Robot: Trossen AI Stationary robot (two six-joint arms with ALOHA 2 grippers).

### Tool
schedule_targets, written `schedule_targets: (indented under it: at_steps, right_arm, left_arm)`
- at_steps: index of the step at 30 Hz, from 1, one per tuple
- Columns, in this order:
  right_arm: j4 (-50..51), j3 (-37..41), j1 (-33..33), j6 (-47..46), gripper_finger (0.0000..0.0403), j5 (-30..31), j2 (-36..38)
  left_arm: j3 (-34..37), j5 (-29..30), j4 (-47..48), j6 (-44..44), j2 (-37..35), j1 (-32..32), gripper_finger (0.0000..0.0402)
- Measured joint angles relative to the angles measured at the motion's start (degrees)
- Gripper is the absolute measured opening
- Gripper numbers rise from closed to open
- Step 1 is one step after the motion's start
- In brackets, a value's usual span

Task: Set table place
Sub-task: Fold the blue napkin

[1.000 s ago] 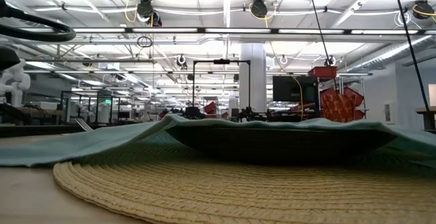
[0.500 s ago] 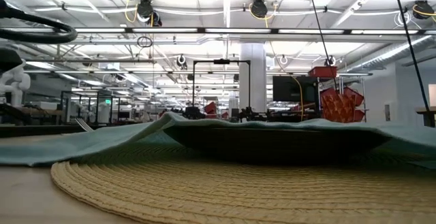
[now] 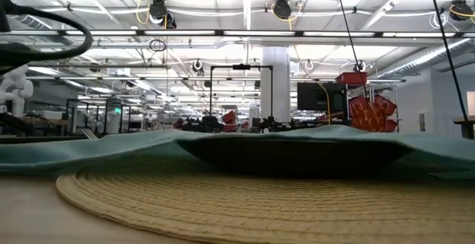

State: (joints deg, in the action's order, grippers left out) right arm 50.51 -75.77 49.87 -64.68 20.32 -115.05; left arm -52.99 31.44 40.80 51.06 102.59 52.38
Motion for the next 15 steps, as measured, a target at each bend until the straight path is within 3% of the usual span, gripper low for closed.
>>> schedule_targets:
  at_steps: [8, 15]
  right_arm:
    - [7.8, -5.9, 0.0, 0.0, 0.0000, 2.8, 0.1]
    - [14.6, -12.2, 0.1, 0.5, 0.0000, 7.0, 0.3]
  left_arm:
    - [-5.1, 0.4, 6.5, -2.0, 0.0, 0.1, 0.0000]
    - [-12.2, 5.1, 17.0, -2.1, -0.1, 0.6, 0.0000]
